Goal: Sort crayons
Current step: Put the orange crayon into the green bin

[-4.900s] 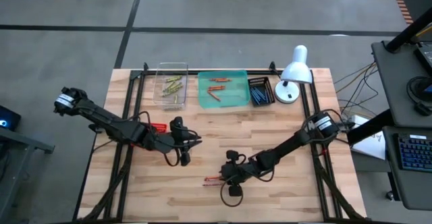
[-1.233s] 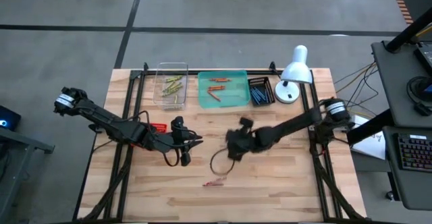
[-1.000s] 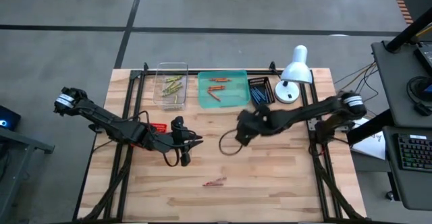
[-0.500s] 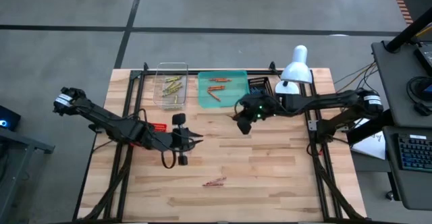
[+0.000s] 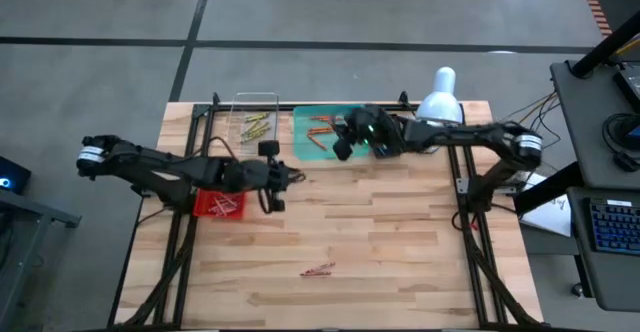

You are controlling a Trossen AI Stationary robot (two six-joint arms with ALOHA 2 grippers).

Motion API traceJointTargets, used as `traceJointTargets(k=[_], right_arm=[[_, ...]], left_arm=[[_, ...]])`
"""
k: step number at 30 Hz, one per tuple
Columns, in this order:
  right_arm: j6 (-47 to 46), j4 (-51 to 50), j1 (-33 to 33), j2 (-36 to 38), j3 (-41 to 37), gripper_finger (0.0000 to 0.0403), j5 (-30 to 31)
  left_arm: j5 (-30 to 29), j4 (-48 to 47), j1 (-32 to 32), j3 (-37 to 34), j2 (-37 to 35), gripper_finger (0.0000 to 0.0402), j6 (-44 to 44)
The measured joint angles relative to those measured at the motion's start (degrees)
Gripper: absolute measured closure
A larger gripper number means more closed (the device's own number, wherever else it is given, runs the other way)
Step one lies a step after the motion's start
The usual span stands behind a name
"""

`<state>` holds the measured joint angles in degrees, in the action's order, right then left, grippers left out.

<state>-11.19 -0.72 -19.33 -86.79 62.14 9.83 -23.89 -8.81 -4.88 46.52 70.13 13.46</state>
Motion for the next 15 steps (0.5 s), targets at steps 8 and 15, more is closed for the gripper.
traceJointTargets(k=[8,15], right_arm=[[15.2,-17.0,-7.4,-15.1,17.5,0.0390,-3.0],[27.9,-28.3,-10.4,-27.7,30.6,0.0390,-6.8]], left_arm=[[0.9,0.0,5.9,-3.8,-1.7,0.0361,-1.2],[-0.8,0.3,6.0,-5.0,-5.4,0.0361,-2.4]])
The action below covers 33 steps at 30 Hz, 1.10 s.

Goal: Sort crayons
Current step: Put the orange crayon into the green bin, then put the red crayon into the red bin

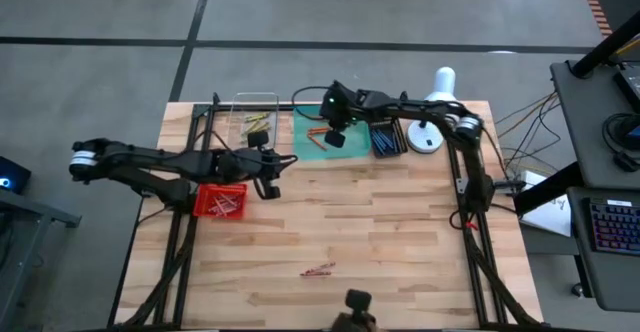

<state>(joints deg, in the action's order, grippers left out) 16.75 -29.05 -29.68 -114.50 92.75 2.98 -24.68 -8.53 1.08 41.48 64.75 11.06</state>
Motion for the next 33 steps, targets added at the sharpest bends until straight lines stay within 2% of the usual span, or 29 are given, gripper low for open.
traceJointTargets(k=[5,15,19,25,33], right_arm=[[5.1,-5.2,-0.5,-6.7,8.4,0.0390,0.0],[7.0,-11.2,-1.0,-14.0,19.8,0.0390,-0.1],[6.8,-11.5,-1.3,-14.4,20.3,0.0371,-0.3],[5.7,-11.4,-1.6,-14.4,20.2,0.0309,-0.2],[2.5,-13.4,-1.1,-12.7,20.2,0.0308,-0.2]], left_arm=[[-3.2,0.1,0.1,-0.7,-2.3,0.0361,0.0],[-3.3,-0.1,0.0,-0.9,-3.0,0.0361,-0.7],[-3.3,-0.1,0.0,-1.1,-3.0,0.0361,-1.3],[-3.4,-0.1,0.0,-1.1,-3.0,0.0361,-3.4],[-3.3,-0.4,-0.4,-1.1,-3.0,0.0361,-7.9]])
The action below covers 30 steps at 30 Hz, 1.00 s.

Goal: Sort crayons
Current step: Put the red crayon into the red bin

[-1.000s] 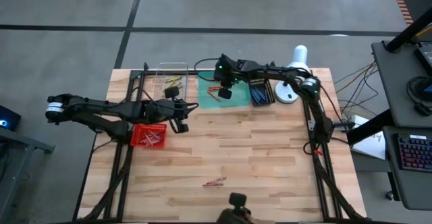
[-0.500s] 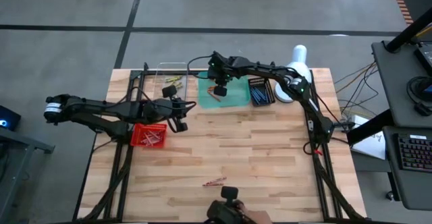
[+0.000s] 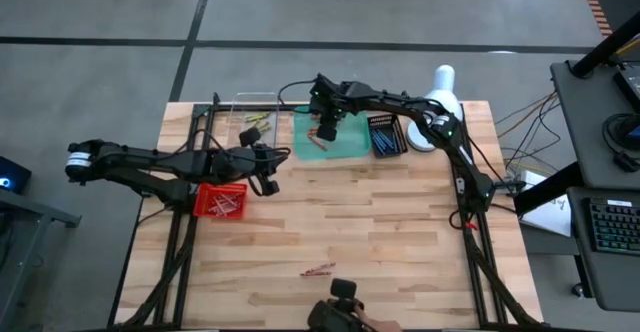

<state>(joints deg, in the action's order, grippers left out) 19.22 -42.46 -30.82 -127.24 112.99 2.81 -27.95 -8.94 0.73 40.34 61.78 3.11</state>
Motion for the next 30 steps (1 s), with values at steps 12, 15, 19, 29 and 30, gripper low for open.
traceJointTargets(k=[12,15,19,29,30], right_arm=[[-5.2,-6.6,6.4,6.3,0.0,0.0325,-0.3],[-7.3,-9.3,8.9,8.2,-0.2,0.0329,-0.3],[-9.2,-10.7,13.1,11.8,-3.1,0.0331,-0.3],[-13.9,6.7,26.6,28.3,-25.4,0.0332,0.2],[-14.6,9.5,28.0,29.8,-28.0,0.0333,0.2]], left_arm=[[11.5,-1.1,-3.3,0.0,0.0,0.0361,-9.3],[12.6,-1.0,-5.2,0.0,0.4,0.0361,-11.5],[12.7,-1.0,-8.7,0.0,1.7,0.0361,-13.6],[12.6,5.2,-18.0,0.0,8.3,0.0361,-19.3],[12.6,6.6,-18.8,0.0,9.4,0.0361,-19.5]])
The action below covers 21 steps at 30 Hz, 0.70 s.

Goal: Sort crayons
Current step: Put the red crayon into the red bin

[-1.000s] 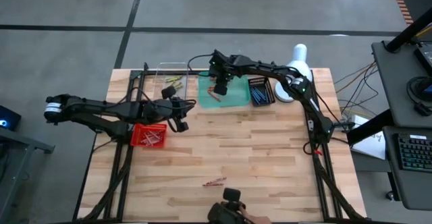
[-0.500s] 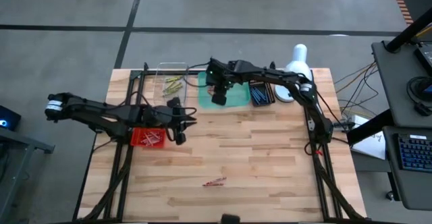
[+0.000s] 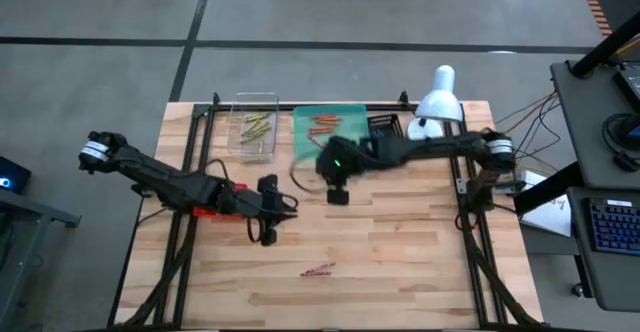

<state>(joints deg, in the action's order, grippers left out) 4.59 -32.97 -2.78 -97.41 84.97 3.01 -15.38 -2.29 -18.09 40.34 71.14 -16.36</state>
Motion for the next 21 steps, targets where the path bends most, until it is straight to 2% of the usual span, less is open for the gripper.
traceJointTargets(k=[8,14,19,21], right_arm=[[-4.7,20.7,11.2,9.2,-18.3,0.0333,0.7],[-7.5,22.8,17.9,10.9,-24.7,0.0335,9.0],[-9.5,24.6,21.7,10.9,-27.6,0.0331,11.0],[-11.4,24.8,22.5,10.9,-28.2,0.0331,11.1]], left_arm=[[0.0,12.4,-4.9,0.0,9.9,0.0361,-2.7],[-0.1,22.2,-6.7,0.2,17.6,0.0361,-7.0],[0.0,22.9,-7.1,0.2,22.0,0.0361,-9.7],[1.8,22.8,-7.1,0.2,23.5,0.0361,-10.2]])
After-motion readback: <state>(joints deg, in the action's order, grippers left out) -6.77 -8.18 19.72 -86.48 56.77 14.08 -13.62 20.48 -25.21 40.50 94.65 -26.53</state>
